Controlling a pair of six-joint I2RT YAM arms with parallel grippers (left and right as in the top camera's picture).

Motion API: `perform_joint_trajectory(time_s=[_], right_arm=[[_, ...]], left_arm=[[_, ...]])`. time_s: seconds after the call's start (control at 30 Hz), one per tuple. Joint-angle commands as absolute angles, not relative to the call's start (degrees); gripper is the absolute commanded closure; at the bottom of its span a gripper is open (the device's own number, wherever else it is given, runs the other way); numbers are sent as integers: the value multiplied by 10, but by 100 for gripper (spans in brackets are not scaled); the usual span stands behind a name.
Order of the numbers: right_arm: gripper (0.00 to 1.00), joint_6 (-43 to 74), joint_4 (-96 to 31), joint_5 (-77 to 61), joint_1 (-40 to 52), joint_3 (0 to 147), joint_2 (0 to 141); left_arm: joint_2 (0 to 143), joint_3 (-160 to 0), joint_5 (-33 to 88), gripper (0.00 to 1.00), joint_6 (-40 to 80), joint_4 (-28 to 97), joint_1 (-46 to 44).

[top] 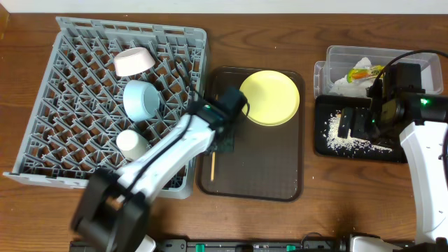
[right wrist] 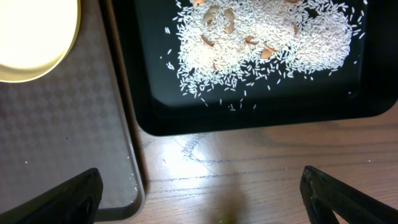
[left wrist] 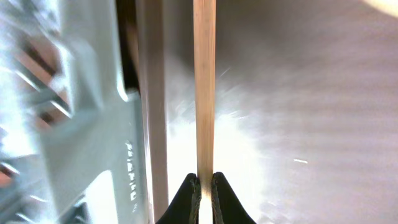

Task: Sort waste into correct bins and load items into the dishwasher
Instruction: 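Return the left gripper to the tray and grasp the second chopstick, then carry the second chopstick to the dish rack and release it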

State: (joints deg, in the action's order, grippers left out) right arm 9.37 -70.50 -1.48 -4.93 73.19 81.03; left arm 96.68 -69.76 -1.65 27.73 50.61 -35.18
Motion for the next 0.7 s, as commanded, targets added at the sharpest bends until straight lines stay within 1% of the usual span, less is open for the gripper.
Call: perform_joint_trajectory(time_s=[0.0, 0.2, 0.43, 0.67], right_arm=[[1, 85, -705, -9, -52, 740, 804], [1, 85, -705, -9, -52, 740, 804], [1, 85, -705, -9, -52, 740, 804], [1, 85, -703, -9, -52, 740, 804]], left_arm=[[899, -730, -20, 94, 193, 517, -335], [865, -732, -20, 94, 93, 530, -275], [870, -731, -19, 94, 77, 524, -195], [903, -729, 30, 94, 69, 520, -177]])
